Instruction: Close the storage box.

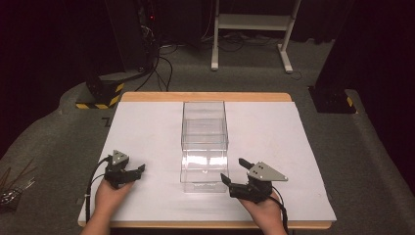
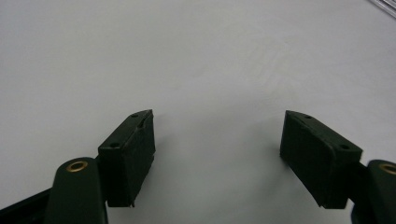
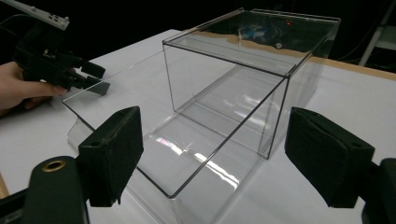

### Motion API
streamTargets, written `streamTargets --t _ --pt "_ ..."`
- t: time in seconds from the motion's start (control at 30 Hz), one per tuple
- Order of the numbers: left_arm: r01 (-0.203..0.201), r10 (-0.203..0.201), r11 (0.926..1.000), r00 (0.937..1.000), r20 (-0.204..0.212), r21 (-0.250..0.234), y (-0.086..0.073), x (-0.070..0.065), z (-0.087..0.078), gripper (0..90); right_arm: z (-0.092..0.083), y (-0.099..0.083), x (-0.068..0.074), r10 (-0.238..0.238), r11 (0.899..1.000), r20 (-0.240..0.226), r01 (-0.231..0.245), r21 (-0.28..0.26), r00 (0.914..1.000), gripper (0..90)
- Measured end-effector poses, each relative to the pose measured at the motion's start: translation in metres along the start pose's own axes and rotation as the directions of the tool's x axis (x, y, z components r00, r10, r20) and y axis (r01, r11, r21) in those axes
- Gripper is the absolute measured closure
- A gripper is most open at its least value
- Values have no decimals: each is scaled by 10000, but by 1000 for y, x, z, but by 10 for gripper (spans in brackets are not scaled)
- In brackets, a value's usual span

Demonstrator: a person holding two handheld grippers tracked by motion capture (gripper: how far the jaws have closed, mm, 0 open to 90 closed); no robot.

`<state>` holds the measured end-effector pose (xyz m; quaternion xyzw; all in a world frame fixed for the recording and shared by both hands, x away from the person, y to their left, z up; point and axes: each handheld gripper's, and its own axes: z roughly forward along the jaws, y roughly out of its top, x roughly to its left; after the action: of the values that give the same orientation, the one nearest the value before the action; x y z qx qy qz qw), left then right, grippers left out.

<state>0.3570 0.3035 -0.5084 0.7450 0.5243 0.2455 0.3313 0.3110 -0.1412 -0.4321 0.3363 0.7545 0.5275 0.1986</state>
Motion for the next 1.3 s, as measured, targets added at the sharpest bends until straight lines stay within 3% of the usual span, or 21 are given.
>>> streamTargets --t 0.33,0.77,1.3 --pt "31 -31 10000 10000 22 5 0 0 0 265 5 -5 8 -91 9995 -229 98 296 9997 189" --pt "38 -38 10000 10000 51 25 0 0 0 264 13 -14 7 -205 9970 -378 233 742 9991 202" --pt "32 -32 10000 10000 24 6 0 0 0 265 15 -21 6 -247 9959 -577 296 861 9980 206"
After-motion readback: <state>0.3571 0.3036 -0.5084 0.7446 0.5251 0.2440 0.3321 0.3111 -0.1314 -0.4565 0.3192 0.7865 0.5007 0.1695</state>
